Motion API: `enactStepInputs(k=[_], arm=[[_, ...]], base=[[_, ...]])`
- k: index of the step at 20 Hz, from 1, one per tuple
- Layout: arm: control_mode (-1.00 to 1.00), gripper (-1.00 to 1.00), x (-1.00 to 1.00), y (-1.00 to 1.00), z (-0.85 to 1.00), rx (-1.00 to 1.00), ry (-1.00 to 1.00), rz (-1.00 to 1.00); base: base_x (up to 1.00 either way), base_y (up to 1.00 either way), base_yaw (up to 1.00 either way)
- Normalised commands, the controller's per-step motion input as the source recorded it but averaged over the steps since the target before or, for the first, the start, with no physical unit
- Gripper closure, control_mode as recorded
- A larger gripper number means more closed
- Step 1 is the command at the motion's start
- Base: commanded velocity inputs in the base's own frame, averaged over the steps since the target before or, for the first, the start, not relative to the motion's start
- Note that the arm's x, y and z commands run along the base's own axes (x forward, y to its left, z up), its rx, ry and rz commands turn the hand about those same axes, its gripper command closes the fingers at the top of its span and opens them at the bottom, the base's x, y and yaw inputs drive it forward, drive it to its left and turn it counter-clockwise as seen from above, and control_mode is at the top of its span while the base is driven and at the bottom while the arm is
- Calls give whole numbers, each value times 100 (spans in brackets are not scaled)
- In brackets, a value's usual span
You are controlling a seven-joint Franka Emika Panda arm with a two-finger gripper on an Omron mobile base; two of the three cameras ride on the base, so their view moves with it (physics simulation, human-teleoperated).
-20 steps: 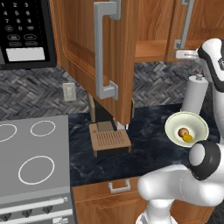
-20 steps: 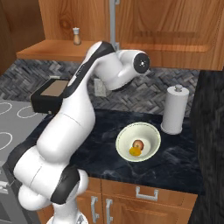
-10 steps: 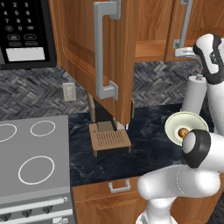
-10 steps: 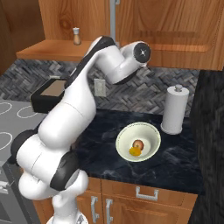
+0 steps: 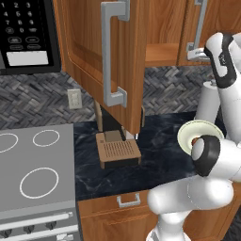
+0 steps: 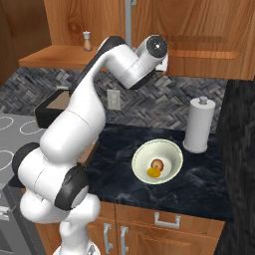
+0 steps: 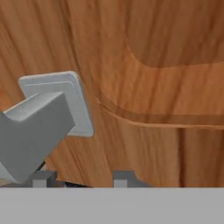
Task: Open the cabinet. Pick the apple and mango from the cabinet and place them into the bowl. Then close the cabinet.
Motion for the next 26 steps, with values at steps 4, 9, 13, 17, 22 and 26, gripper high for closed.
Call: enactStepInputs(k=[4,9,13,17,22,26], arm=[[-100,-100,-4,-4,0,-6,-4,0],[-100,-100,-34,0,0,-7,-12,0],[-100,-100,-77,0,1,-8,-10,0],[-100,-100,-86,0,13,-10,-5,0],[-100,-100,-84,9,25,-10,-1,0],[-100,-100,-88,22,29,-8,0,0]], base=[[0,0,0],[0,0,0],[0,0,0],[0,0,0],[0,0,0],[0,0,0]])
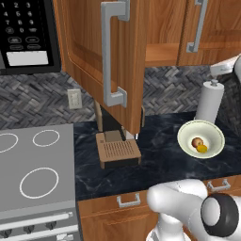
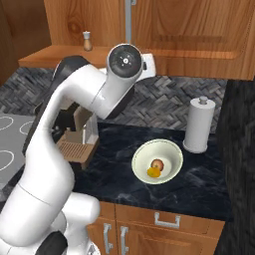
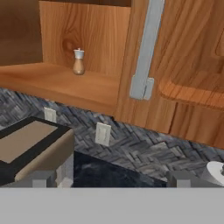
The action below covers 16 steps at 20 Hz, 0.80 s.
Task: Open the cabinet. Pick the apple and mango from the cabinet and place them into the bowl. Then close the cabinet.
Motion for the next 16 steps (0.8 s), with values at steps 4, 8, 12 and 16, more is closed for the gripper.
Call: enactStepInputs(k=[4,8,12,16], arm=[[-100,-100,-90,32,32,-4,0,0],[-100,-100,-77,45,23,-5,2,0],[-100,-100,-73,61,17,-4,3,0],[-100,-100,-70,56,15,-3,2,0]], base=[[0,0,0],[0,0,0],[0,0,0],[0,0,0]])
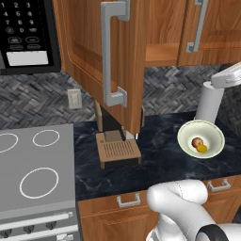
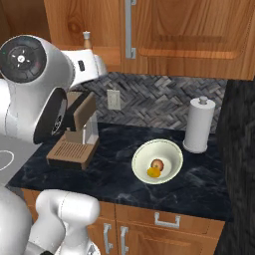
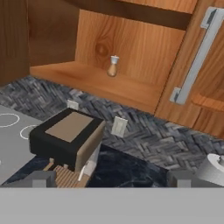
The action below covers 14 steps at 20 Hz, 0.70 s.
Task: Open the cabinet. Pick the apple and mango from the cabinet and place them into the bowl. Then close the cabinet.
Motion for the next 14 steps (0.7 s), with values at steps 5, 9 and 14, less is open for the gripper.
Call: enactStepInputs(k=[5,9,14], arm=[[-100,-100,-53,50,7,-3,0,-3],[-100,-100,-52,37,1,-2,0,-5],[-100,-100,-51,35,0,-3,0,-6]], base=[[0,0,0],[0,0,0],[0,0,0]])
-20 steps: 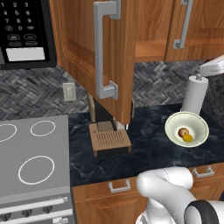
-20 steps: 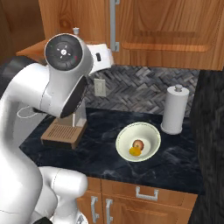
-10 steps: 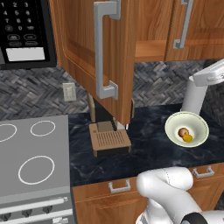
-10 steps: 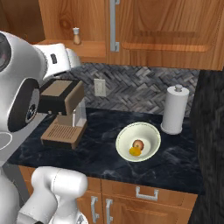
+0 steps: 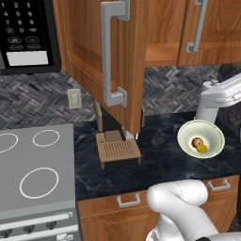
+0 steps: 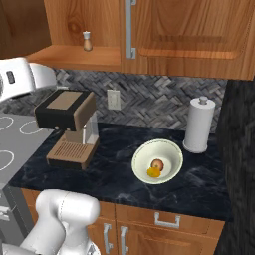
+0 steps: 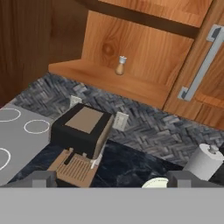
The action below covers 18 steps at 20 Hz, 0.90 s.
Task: Open the cabinet. Pick the apple and mango from the cabinet and place them into the bowl. Then close the cabinet.
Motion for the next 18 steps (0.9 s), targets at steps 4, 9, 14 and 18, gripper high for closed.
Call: enactStepInputs(k=[4,9,14,18], arm=[[-100,-100,-50,36,0,-4,0,-3],[-100,-100,-44,36,0,-5,0,-1],[-100,-100,-27,26,0,-3,-3,0],[-100,-100,-19,20,-3,0,-13,0]], base=[[0,0,0],[0,0,0],[0,0,0],[0,0,0]])
